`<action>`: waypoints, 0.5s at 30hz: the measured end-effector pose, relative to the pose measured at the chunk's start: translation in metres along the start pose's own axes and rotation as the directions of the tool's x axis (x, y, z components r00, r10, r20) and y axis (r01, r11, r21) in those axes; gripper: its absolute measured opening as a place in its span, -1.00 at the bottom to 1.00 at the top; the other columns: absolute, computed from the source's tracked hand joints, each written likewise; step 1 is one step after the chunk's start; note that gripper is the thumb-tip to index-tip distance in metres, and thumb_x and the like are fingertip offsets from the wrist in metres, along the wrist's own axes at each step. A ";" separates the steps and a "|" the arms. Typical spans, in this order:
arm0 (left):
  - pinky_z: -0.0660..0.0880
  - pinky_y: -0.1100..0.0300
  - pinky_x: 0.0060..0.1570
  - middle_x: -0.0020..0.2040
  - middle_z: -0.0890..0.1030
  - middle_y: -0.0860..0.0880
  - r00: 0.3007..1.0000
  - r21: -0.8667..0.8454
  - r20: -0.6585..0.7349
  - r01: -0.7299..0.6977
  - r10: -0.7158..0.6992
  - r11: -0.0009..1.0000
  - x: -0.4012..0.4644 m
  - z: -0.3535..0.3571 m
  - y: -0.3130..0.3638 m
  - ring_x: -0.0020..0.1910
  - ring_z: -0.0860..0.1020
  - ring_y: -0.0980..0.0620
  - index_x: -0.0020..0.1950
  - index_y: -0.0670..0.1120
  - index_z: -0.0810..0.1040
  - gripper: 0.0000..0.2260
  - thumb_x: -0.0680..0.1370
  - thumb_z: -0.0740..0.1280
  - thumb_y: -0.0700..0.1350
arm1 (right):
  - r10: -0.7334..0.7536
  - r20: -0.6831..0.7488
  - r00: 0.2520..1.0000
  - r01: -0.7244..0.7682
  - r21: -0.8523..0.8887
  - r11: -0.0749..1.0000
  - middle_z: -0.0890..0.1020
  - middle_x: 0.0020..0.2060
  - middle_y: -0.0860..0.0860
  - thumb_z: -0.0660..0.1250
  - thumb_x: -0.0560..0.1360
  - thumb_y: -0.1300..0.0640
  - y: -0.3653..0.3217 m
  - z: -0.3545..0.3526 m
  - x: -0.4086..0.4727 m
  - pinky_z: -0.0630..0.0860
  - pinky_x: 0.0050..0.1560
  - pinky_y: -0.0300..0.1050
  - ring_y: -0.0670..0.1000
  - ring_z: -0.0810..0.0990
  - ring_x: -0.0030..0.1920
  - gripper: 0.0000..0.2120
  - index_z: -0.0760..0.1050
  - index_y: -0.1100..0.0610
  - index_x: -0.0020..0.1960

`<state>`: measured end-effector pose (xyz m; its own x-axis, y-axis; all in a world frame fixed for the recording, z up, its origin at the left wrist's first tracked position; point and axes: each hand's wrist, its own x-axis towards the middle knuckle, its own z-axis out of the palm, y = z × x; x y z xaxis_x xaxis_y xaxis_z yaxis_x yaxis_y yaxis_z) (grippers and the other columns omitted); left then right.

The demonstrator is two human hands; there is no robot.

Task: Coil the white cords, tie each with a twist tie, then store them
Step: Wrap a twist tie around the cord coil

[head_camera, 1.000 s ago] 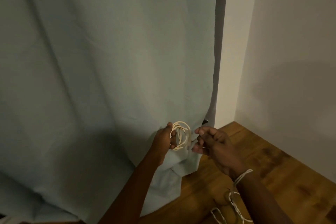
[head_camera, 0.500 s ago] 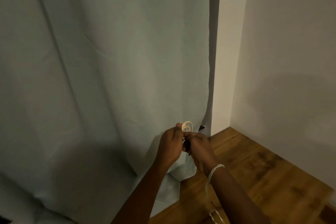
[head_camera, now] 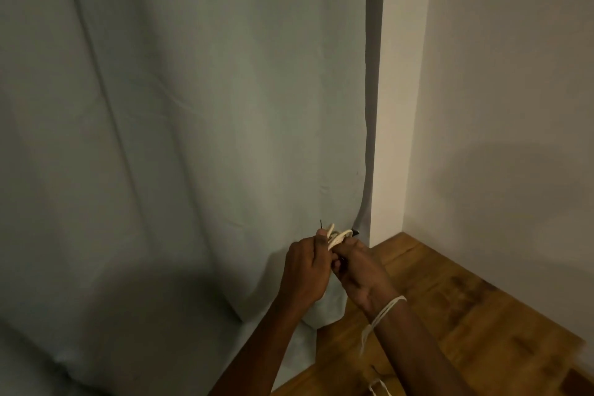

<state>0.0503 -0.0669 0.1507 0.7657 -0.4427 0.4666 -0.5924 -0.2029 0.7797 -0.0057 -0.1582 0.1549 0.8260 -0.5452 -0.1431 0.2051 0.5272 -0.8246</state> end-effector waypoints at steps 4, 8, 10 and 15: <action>0.35 0.42 -0.45 -0.47 0.50 0.13 1.000 0.021 -0.018 -0.011 0.011 1.000 0.000 -0.002 0.006 -0.43 0.54 0.25 -0.29 -0.08 0.57 -0.59 0.68 0.10 -0.06 | 0.017 0.112 0.994 -0.037 0.179 0.983 0.61 -0.32 0.09 0.18 0.62 0.39 0.006 0.000 -0.006 0.56 -0.42 -0.28 -0.10 0.56 -0.44 -0.79 0.58 0.26 -0.02; 0.36 0.40 -0.45 -0.36 0.57 0.01 0.994 -0.002 -0.105 -0.009 0.008 1.000 0.003 0.000 0.006 -0.43 0.52 0.17 -0.16 -0.16 0.55 -0.67 0.63 0.14 0.01 | 0.007 0.144 0.990 -0.043 0.246 0.968 0.60 -0.25 0.11 0.19 0.61 0.36 0.015 0.000 -0.005 0.59 -0.33 -0.23 -0.06 0.56 -0.34 -0.81 0.56 0.27 0.11; 0.38 0.42 -0.47 -0.29 0.59 0.00 0.997 -0.040 -0.073 0.028 -0.031 0.999 0.005 -0.004 0.008 -0.41 0.55 0.19 0.00 -0.11 0.46 -0.82 0.64 0.19 -0.02 | 0.006 0.142 0.990 -0.041 0.248 0.968 0.61 -0.18 0.14 0.22 0.60 0.35 0.016 -0.001 -0.003 0.60 -0.23 -0.18 -0.01 0.57 -0.25 -0.79 0.54 0.30 0.19; 0.50 0.39 -0.37 -0.21 0.63 0.08 0.995 -0.066 0.058 -0.082 0.086 0.994 0.003 -0.009 0.006 -0.27 0.62 0.20 0.15 0.01 0.41 -0.78 0.63 0.10 0.09 | 0.021 0.136 0.990 -0.040 0.139 0.989 0.61 -0.14 0.15 0.25 0.60 0.32 0.012 -0.001 0.002 0.56 -0.13 -0.15 0.00 0.54 -0.21 -0.82 0.57 0.27 0.15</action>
<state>0.0516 -0.0616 0.1608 0.6963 -0.5083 0.5068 -0.6352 -0.1076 0.7648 -0.0025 -0.1534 0.1441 0.8938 -0.4404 -0.0842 0.2433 0.6341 -0.7340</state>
